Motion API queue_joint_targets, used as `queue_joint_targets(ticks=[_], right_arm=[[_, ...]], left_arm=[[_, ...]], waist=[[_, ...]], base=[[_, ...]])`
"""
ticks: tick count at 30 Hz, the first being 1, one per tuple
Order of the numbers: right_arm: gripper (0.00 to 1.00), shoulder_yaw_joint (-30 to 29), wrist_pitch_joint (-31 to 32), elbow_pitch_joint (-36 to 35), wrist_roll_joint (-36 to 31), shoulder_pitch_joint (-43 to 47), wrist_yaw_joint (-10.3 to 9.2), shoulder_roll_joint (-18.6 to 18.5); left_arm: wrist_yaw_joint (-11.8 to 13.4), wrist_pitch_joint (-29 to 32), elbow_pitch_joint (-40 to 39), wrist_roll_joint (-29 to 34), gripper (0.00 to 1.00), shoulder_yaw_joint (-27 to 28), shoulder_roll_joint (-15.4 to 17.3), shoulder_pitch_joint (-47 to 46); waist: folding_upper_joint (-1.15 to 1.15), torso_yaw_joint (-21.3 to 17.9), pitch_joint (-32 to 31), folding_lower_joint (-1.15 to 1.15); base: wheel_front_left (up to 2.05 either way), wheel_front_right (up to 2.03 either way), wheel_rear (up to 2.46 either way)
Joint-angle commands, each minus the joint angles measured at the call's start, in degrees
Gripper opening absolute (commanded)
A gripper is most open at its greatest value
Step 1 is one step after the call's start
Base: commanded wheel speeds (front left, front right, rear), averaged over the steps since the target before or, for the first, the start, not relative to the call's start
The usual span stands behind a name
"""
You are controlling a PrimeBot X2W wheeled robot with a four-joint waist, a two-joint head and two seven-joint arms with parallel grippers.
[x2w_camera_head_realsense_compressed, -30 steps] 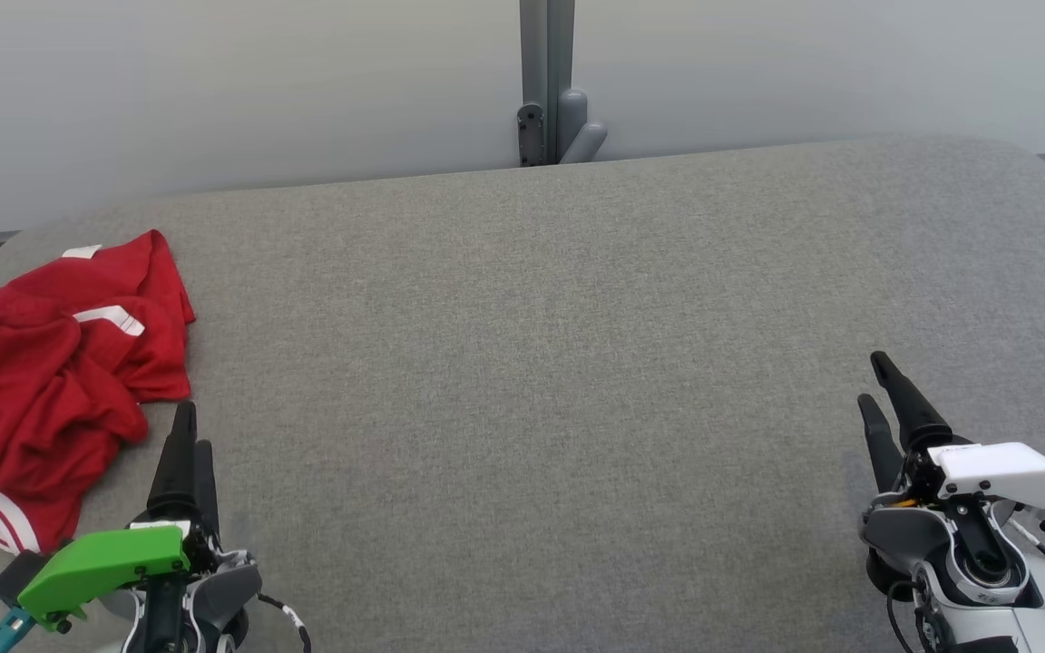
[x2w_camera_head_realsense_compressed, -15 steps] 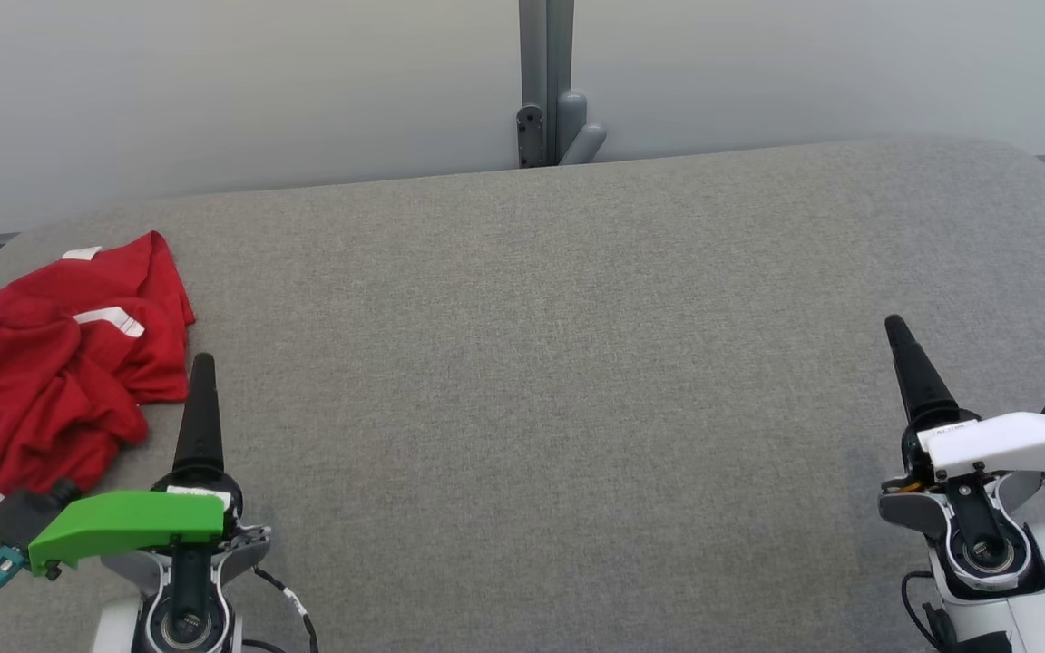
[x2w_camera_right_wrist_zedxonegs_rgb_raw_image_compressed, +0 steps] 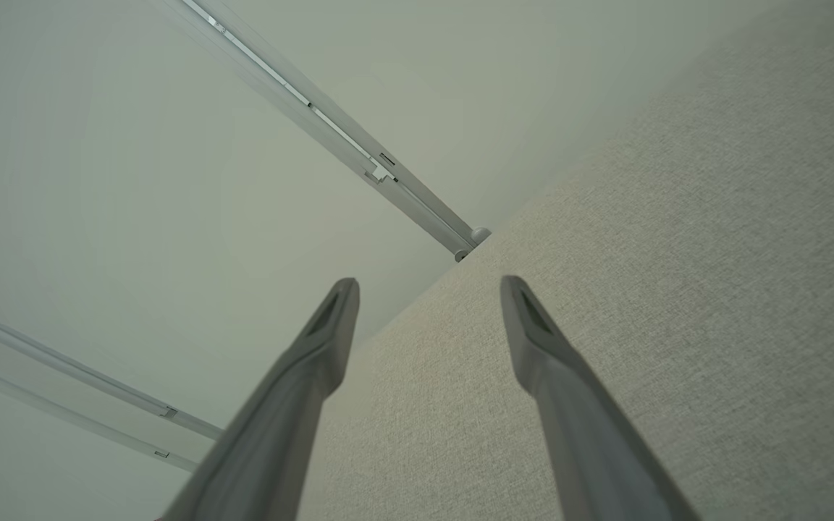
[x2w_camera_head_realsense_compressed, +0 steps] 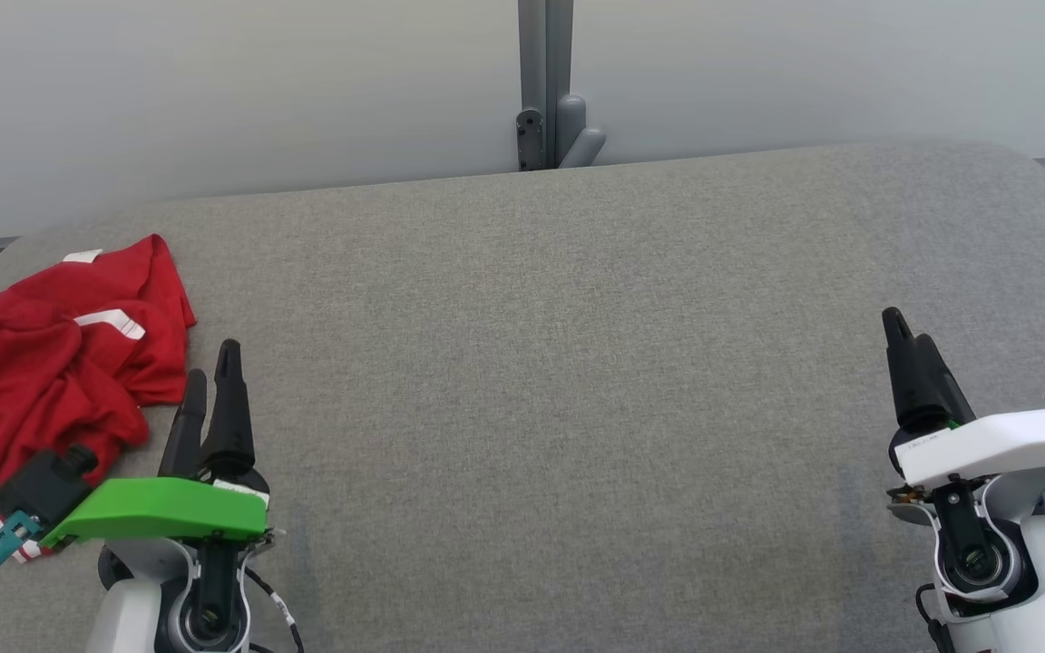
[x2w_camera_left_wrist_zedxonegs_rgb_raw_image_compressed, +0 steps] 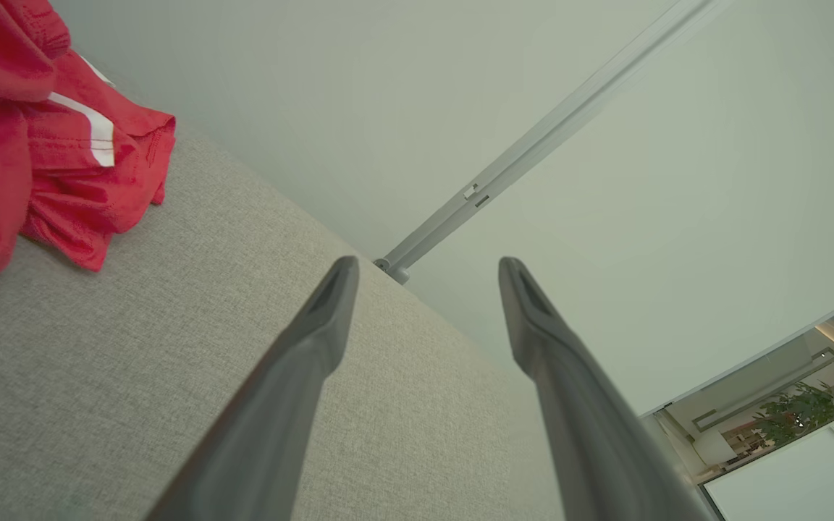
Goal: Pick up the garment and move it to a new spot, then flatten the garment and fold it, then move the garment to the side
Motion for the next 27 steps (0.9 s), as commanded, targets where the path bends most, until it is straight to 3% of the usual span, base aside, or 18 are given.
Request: queue_joint_targets(ticks=[1, 27], right_arm=[[1.0, 0.51, -0.93, -1.61, -3.35, -0.16, 0.03, -0.81], [1.0, 5.39, -6.34, -2.76, -24.12, 2.0, 0.03, -2.64]], left_arm=[[0.49, -0.67, -1.28, 3.3, 1.0, -0.79, 1.06, -1.95], [3.98, -1.94, -2.32, 22.29, 1.0, -6.17, 3.95, -0.18]], waist=[[0.0, 0.0, -0.03, 0.0], [0.0, 0.0, -0.41, 0.0]], base=[[0.0, 0.0, 0.0], [0.0, 0.0, 0.0]])
